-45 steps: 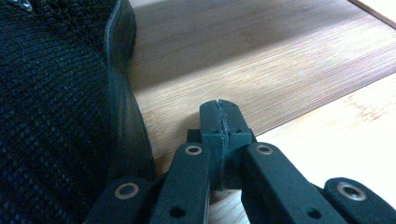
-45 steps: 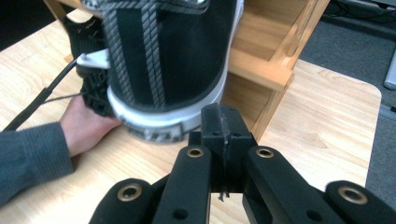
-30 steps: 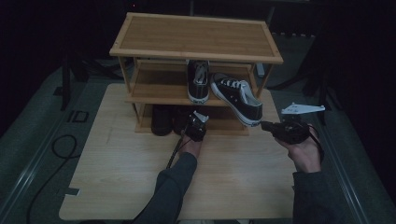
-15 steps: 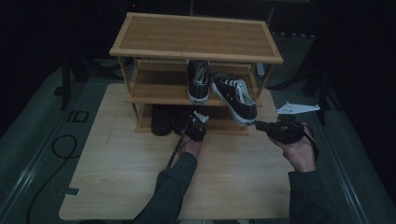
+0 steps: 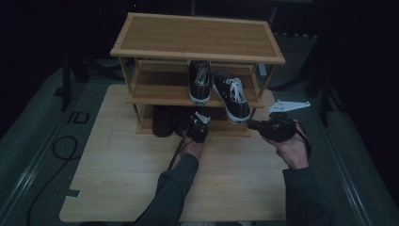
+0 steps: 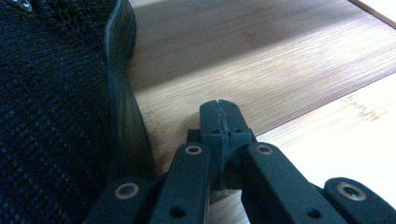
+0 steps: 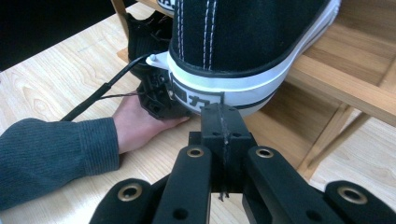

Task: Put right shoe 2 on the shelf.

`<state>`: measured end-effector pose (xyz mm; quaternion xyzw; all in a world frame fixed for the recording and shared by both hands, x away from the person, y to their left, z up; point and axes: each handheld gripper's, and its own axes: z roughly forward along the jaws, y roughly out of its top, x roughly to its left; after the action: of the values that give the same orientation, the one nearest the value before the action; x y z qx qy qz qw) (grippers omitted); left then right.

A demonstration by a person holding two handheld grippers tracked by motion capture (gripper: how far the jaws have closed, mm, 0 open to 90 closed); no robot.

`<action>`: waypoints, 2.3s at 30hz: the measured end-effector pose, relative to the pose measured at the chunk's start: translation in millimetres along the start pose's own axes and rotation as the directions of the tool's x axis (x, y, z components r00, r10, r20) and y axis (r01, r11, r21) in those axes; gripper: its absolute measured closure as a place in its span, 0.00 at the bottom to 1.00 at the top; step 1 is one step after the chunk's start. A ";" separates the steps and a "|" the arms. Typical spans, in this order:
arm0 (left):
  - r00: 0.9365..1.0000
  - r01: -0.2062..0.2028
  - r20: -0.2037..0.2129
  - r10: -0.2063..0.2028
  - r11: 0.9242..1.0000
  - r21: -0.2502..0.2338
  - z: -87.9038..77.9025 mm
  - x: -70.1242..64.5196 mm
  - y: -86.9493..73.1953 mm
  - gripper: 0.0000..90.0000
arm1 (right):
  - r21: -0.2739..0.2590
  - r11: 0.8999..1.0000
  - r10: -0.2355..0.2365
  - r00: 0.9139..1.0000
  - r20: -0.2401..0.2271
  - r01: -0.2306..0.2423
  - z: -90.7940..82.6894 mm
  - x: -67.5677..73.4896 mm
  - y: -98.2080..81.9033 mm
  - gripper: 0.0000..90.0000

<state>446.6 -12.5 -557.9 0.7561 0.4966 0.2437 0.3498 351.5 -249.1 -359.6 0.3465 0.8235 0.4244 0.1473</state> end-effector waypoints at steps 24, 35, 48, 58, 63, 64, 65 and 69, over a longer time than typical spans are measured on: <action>1.000 0.001 0.007 -0.001 1.000 -0.002 0.2 0.7 0.1 1.00 | -0.012 1.000 -0.013 0.999 -0.035 0.012 26.2 9.3 19.0 1.00; 1.000 0.006 0.003 -0.006 1.000 -0.001 -0.2 0.9 0.0 1.00 | -0.012 1.000 -0.009 0.999 -0.040 0.009 38.1 10.1 26.2 1.00; 1.000 0.001 0.009 -0.001 1.000 -0.002 0.1 0.8 0.1 1.00 | -0.012 1.000 -0.008 0.999 -0.033 0.007 46.4 8.0 30.1 1.00; 1.000 0.009 0.008 -0.009 1.000 -0.006 0.4 0.3 0.0 1.00 | -0.035 0.999 0.000 1.000 -0.029 -0.001 47.3 7.3 32.1 1.00; 1.000 0.014 0.005 -0.014 1.000 -0.006 0.4 0.1 0.0 1.00 | -0.039 0.999 -0.008 1.000 -0.017 0.007 51.3 10.9 33.1 1.00; 1.000 0.013 0.002 -0.013 1.000 -0.005 0.2 0.3 0.0 1.00 | -0.040 0.999 -0.007 1.000 -0.022 0.006 52.5 11.1 33.5 1.00; 1.000 0.013 0.004 -0.013 1.000 -0.006 0.3 0.2 0.0 1.00 | -0.042 0.999 -0.007 1.000 -0.023 0.006 53.4 11.9 33.9 1.00; 1.000 0.015 0.002 -0.015 1.000 -0.006 0.2 0.4 0.0 1.00 | -0.039 0.999 -0.017 1.000 -0.015 0.016 57.5 14.1 36.4 1.00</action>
<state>446.8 -12.2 -558.1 0.7516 0.5010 0.2420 0.3543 388.5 -190.5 -364.0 0.3334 0.8191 0.4416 0.1513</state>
